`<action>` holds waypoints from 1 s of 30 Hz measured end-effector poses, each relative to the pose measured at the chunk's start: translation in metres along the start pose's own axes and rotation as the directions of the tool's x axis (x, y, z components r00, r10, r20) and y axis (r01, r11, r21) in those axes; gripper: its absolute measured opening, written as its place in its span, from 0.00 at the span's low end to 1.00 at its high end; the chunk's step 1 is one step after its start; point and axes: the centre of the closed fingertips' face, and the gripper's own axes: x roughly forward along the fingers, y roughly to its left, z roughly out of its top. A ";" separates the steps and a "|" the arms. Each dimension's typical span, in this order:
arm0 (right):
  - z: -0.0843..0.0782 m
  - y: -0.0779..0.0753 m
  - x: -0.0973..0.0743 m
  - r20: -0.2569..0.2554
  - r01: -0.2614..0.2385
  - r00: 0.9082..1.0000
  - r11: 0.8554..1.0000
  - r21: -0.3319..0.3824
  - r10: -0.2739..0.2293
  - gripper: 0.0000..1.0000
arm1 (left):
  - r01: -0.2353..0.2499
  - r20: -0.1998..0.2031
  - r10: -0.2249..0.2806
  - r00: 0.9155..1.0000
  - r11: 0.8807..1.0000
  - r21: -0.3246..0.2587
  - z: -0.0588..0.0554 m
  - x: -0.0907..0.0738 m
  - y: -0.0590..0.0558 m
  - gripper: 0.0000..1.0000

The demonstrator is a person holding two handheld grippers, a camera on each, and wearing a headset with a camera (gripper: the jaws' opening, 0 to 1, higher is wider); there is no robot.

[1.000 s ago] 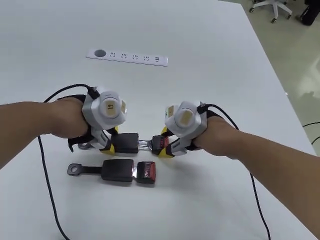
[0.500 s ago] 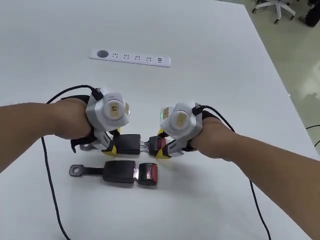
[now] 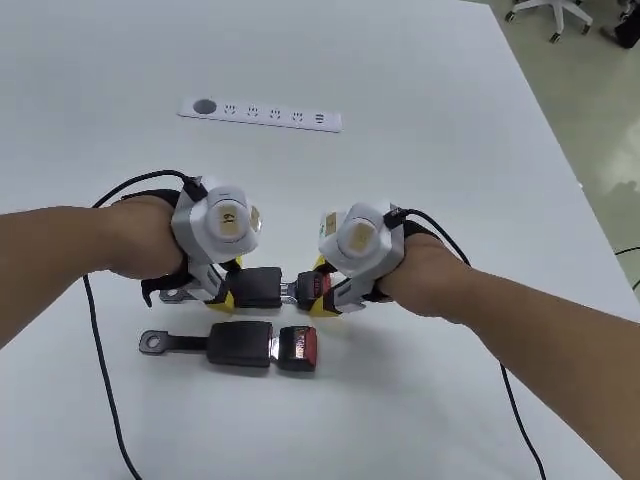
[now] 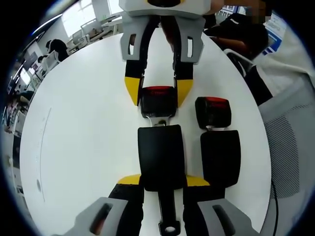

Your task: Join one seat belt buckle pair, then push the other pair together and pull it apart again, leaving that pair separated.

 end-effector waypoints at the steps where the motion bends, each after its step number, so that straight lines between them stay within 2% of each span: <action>1: 0.001 0.000 0.000 0.002 0.000 1.000 1.000 0.003 0.000 0.31 | 0.001 0.001 -0.001 1.000 1.000 -0.002 -0.001 0.000 0.001 0.30; 8: 0.010 0.001 0.006 0.023 -0.009 1.000 1.000 0.012 0.009 0.31 | 0.002 0.001 -0.002 1.000 1.000 0.004 -0.001 0.001 0.001 0.30; 11: 0.009 0.004 0.005 0.026 -0.012 1.000 1.000 0.023 0.011 0.31 | 0.002 -0.005 -0.002 1.000 1.000 0.008 -0.001 0.002 0.001 0.30; 16: 0.010 0.001 0.008 0.021 -0.015 1.000 1.000 0.022 0.014 0.31 | 0.003 -0.021 -0.003 1.000 1.000 0.018 -0.001 0.002 0.001 0.30; 30: 0.009 0.000 0.006 0.006 -0.004 1.000 1.000 0.021 0.003 0.32 | -0.003 -0.012 0.003 1.000 1.000 -0.014 -0.003 0.003 0.001 0.30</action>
